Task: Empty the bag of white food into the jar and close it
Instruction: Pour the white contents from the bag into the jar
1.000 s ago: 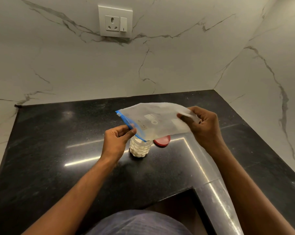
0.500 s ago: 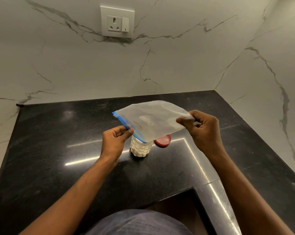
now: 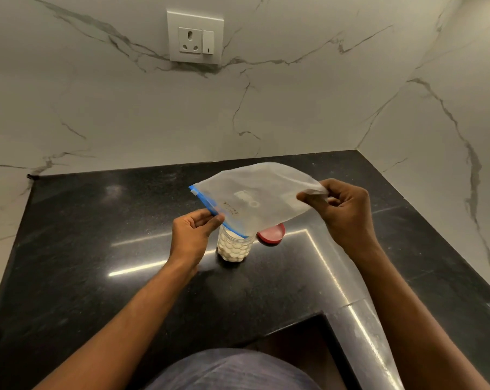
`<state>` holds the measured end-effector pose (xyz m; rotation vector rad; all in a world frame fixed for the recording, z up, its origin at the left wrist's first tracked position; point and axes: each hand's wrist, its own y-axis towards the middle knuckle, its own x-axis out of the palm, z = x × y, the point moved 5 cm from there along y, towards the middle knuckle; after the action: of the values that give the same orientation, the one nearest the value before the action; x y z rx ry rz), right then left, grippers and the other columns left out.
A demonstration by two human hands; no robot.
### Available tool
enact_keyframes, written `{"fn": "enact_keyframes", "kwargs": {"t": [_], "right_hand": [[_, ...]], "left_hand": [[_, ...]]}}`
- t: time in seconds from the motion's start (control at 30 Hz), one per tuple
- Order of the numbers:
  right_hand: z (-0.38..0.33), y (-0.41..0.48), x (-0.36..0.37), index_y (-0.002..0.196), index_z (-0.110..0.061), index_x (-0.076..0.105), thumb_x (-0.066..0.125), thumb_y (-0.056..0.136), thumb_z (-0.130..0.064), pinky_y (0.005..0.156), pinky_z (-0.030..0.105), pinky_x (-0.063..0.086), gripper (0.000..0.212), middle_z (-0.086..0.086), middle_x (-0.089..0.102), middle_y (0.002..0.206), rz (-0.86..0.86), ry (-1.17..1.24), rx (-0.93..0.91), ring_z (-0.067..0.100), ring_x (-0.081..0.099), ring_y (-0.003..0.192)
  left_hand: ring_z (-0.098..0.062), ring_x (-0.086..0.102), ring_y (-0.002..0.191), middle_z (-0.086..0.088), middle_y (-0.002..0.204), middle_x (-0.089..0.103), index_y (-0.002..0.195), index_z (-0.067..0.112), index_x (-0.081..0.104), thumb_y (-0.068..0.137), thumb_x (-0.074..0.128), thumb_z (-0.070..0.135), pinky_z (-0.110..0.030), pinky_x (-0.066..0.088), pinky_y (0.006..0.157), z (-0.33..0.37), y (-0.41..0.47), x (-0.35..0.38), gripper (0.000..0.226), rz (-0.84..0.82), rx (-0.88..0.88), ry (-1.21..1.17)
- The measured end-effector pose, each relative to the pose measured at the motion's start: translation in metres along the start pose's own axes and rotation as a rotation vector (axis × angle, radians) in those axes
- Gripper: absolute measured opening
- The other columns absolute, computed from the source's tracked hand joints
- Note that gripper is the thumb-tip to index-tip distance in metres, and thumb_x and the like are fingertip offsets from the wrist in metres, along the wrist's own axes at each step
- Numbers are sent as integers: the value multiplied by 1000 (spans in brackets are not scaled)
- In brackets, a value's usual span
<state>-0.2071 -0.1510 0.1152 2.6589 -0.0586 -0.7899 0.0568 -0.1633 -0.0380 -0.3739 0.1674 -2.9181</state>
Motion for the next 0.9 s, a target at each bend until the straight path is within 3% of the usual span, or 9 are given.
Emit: {"fn": "enact_keyframes", "kwargs": {"t": [0.13, 0.2, 0.33, 0.47, 0.6, 0.67, 0.73, 0.8, 0.9], "right_hand": [[-1, 3, 2, 98, -9, 77, 77, 90, -19, 80, 45, 65, 13, 0, 77, 92, -49, -48, -32, 17, 76, 85], [3, 7, -3, 102, -6, 79, 74, 94, -13, 80, 50, 64, 12, 4, 79, 95, 3, -3, -8, 23, 77, 86], [3, 6, 2, 106, 0, 79, 72, 94, -2, 80, 57, 63, 13, 14, 79, 97, -92, -39, -17, 35, 76, 87], [-1, 7, -9, 97, 1, 77, 86, 82, -13, 74, 56, 64, 23, 13, 78, 92, 24, -12, 0, 33, 75, 81], [-12, 9, -1, 134, -30, 60, 84, 67, -55, 97, 36, 56, 75, -10, 66, 131, -220, -105, 66, 16, 65, 121], [-28, 11, 7, 135, -36, 57, 77, 76, -55, 103, 36, 52, 65, -13, 64, 133, -245, -109, -41, 12, 61, 126], [-37, 17, 8, 118, -23, 72, 75, 92, -30, 97, 46, 60, 27, -3, 75, 115, -140, -53, -152, 17, 72, 110], [-39, 22, 6, 98, -11, 80, 79, 91, -14, 79, 50, 64, 8, 5, 80, 94, -2, -23, -195, 23, 77, 87], [-36, 27, 4, 87, -6, 79, 83, 87, -29, 62, 53, 61, 23, 9, 78, 79, 105, -58, -174, 30, 75, 69]], "left_hand": [[-4, 78, 99, 8, 101, 83, 105, 20, 79, 91, 76, 6, -14, 60, 78, -2, 0, 1, 20, -8, -5, -10], [-5, 78, 100, 8, 100, 83, 104, 21, 79, 91, 76, 6, -13, 59, 78, -1, 1, 2, 21, -10, -1, -1], [-6, 78, 100, 8, 100, 83, 104, 20, 79, 90, 77, 3, -15, 60, 80, 0, 2, 3, 22, -6, 6, -10], [-5, 78, 99, 10, 99, 83, 103, 22, 79, 91, 75, 3, -13, 59, 78, 1, 1, 2, 23, -12, 23, -4], [-5, 78, 99, 10, 98, 83, 103, 22, 79, 91, 75, 1, -13, 58, 79, 3, -2, 4, 24, -15, 30, -16], [-4, 78, 98, 10, 98, 83, 104, 20, 79, 92, 74, 1, -12, 58, 78, 3, -2, 4, 24, -15, 30, -19], [-3, 78, 97, 13, 97, 83, 106, 20, 78, 92, 73, 2, -11, 58, 77, 3, -3, 5, 23, -18, 33, -4], [-2, 78, 95, 14, 94, 83, 110, 14, 78, 92, 73, 0, -11, 58, 76, 4, -3, 7, 23, -24, 36, -5], [-3, 78, 94, 13, 94, 83, 113, 8, 76, 91, 73, -2, -11, 57, 76, 5, -4, 7, 25, -25, 46, -8]]}}
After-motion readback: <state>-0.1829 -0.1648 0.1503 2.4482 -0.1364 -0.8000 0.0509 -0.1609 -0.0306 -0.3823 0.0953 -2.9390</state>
